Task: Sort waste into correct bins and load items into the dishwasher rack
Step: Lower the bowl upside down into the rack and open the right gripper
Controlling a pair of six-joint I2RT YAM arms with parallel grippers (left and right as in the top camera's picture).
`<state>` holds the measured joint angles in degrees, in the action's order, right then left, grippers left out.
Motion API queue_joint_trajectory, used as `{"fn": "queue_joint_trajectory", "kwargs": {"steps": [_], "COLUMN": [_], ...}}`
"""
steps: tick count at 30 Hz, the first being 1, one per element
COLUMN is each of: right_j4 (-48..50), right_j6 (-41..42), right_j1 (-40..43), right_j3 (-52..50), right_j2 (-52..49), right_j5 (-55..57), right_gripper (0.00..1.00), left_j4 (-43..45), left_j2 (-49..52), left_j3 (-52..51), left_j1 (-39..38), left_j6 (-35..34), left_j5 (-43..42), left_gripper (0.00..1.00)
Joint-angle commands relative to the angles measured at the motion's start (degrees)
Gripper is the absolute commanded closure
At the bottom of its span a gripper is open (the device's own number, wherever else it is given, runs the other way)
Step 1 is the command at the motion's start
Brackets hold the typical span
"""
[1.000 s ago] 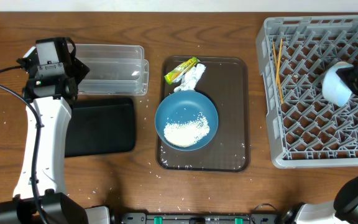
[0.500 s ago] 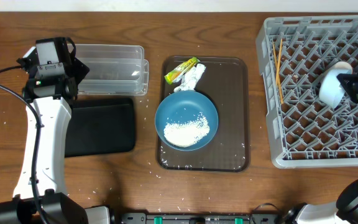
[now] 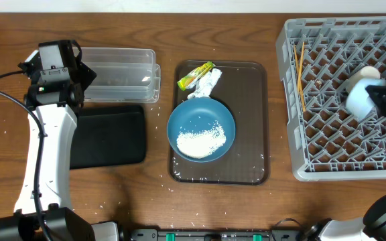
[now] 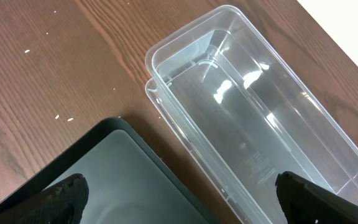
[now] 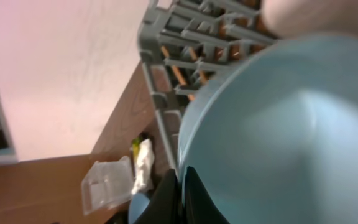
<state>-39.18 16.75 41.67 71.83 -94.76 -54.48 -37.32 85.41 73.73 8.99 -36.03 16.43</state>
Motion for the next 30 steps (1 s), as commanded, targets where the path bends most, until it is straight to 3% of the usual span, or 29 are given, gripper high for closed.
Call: {"fn": "queue_joint_trajectory", "kwargs": {"steps": [1,12,24,27,30], "right_j4": [-0.94,-2.03,-7.89,-9.22,-10.43], "right_j6": [-2.84,-2.84,-1.84,-0.87,0.11], "right_j1": [1.36,1.68,3.85,3.85,3.85], "right_j3": [-0.44,-0.37,-0.28,-0.28,-0.28], "right_j2": [-0.09,-0.02,3.54,6.14,9.60], "right_j5": [4.81,4.48,12.52,14.67,15.58], "right_gripper": [0.99,0.98,0.80,0.71,0.52], "left_j4": [-0.17,-0.17,-0.17,-0.17,-0.17], "left_j2": [0.44,0.44,0.44,0.44,0.44], "left_j3": [-0.35,-0.35,-0.35,-0.35,-0.35], "left_j1": [0.26,0.26,0.26,0.26,0.26], "left_j6": [-0.26,-0.26,-0.26,-0.26,-0.26], "left_j5": [0.11,0.11,0.11,0.11,0.11], "left_gripper": [0.01,0.01,0.01,0.01,0.01]}}
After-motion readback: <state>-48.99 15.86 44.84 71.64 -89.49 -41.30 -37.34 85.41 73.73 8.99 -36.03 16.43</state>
